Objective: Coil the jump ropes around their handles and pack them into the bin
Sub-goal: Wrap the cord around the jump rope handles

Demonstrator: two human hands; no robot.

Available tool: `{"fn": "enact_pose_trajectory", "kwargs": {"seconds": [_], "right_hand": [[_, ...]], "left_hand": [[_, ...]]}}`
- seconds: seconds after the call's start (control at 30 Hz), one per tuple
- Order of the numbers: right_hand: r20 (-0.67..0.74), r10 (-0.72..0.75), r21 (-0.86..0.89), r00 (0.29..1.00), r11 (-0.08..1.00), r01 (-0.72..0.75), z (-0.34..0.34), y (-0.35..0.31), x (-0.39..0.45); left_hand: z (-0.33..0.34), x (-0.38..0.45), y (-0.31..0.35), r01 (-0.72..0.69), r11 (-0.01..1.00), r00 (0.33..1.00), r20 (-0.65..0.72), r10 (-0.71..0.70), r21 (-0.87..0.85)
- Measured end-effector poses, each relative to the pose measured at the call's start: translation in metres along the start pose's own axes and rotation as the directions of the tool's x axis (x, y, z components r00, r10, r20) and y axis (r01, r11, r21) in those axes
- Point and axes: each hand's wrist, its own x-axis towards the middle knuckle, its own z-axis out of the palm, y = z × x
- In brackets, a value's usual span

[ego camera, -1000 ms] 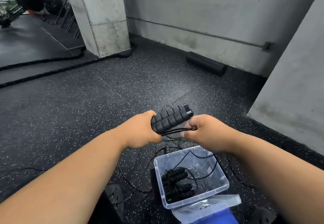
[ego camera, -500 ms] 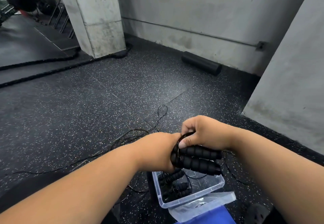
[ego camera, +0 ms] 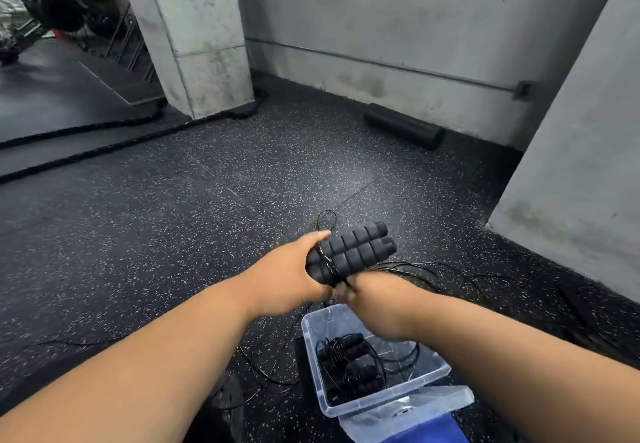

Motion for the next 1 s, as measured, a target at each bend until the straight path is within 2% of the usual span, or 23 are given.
{"fn": "enact_pose_trajectory", "kwargs": {"seconds": [0.03,0.23,0.33,0.4,0.47,0.53,0.67,0.77,0.87,0.9,1.0], "right_hand": [[0.021,-0.009,-0.092,1.000,0.996,0.011,0.002,-0.005,-0.002],[0.048,-0.051,-0.209,0.998,0.976,0.060,-0.034,-0.025,-0.028],[0.110,-0.111,-0.333,0.988,0.932,0.142,-0.050,-0.030,-0.034],[0.135,-0.115,-0.335,0.984,0.930,0.155,-0.055,-0.031,-0.036],[0.143,-0.127,-0.247,0.982,0.956,0.159,-0.059,-0.027,-0.037],[0.135,-0.126,-0.097,0.983,0.986,0.139,-0.067,-0.020,-0.037],[0.137,-0.160,0.216,0.977,0.968,0.129,-0.082,-0.003,-0.032],[0.118,-0.239,0.508,0.964,0.849,0.148,-0.078,0.010,-0.027],[0.074,-0.297,0.745,0.952,0.651,0.145,-0.068,0.019,-0.018],[0.066,-0.303,0.788,0.951,0.600,0.137,-0.066,0.021,-0.015],[0.024,-0.310,0.829,0.950,0.537,0.154,-0.058,0.024,-0.006]], "left_hand": [[0.002,0.001,-0.002,-0.007,0.998,1.000,-0.002,0.007,0.065],[0.009,0.001,0.006,0.041,0.946,0.998,-0.065,-0.021,0.322],[0.014,0.000,0.007,0.026,0.896,1.000,-0.016,-0.021,0.443],[0.022,-0.002,0.008,-0.017,0.871,0.999,0.048,-0.007,0.491],[0.027,-0.005,0.010,-0.126,0.854,0.986,0.161,0.050,0.505],[0.026,-0.009,0.017,-0.240,0.865,0.953,0.276,0.124,0.440],[0.012,-0.021,0.034,-0.283,0.921,0.922,0.342,0.183,0.268],[0.000,-0.028,0.039,-0.270,0.955,0.909,0.360,0.209,0.127],[-0.006,-0.034,0.040,-0.250,0.968,0.906,0.350,0.237,-0.011],[-0.005,-0.036,0.039,-0.239,0.970,0.911,0.334,0.243,-0.054],[0.001,-0.035,0.034,-0.176,0.956,0.929,0.282,0.241,-0.235]]}}
